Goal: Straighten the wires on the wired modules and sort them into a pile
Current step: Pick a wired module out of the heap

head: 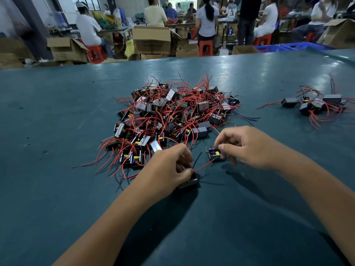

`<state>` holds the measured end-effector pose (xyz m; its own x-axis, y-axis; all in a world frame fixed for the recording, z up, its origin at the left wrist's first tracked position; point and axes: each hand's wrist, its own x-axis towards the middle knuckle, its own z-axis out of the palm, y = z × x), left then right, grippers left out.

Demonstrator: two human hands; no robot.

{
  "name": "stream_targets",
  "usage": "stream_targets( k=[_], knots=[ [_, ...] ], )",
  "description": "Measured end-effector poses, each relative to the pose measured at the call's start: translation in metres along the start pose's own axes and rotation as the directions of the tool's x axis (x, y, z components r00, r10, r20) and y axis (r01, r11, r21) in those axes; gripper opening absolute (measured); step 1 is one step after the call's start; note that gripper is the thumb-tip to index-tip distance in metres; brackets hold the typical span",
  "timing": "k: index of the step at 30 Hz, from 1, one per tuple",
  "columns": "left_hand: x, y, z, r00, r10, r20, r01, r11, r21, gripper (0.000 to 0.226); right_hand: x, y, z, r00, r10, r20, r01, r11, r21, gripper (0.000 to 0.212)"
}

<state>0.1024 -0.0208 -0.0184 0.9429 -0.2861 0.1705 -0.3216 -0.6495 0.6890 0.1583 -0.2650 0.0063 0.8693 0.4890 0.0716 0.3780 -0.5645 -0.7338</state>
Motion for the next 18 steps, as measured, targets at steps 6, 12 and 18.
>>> stream_targets(
  k=[6, 12, 18],
  knots=[
    [0.0, 0.0, 0.0, 0.998, 0.019, 0.061, -0.023, 0.998, 0.061, 0.024, 0.002, 0.002, 0.002, 0.998, 0.037, -0.06, -0.04, 0.998, -0.04, 0.014],
    [0.001, -0.007, -0.004, 0.996, 0.006, 0.086, -0.008, 1.0, 0.022, 0.028, 0.003, 0.007, 0.003, 0.971, -0.053, -0.233, 0.01, 0.983, -0.181, 0.015],
    [0.0, -0.005, -0.003, 0.996, 0.003, 0.086, -0.008, 0.998, 0.056, 0.03, 0.007, 0.015, 0.005, 0.978, -0.148, -0.146, 0.073, 0.902, -0.426, 0.02]
  ],
)
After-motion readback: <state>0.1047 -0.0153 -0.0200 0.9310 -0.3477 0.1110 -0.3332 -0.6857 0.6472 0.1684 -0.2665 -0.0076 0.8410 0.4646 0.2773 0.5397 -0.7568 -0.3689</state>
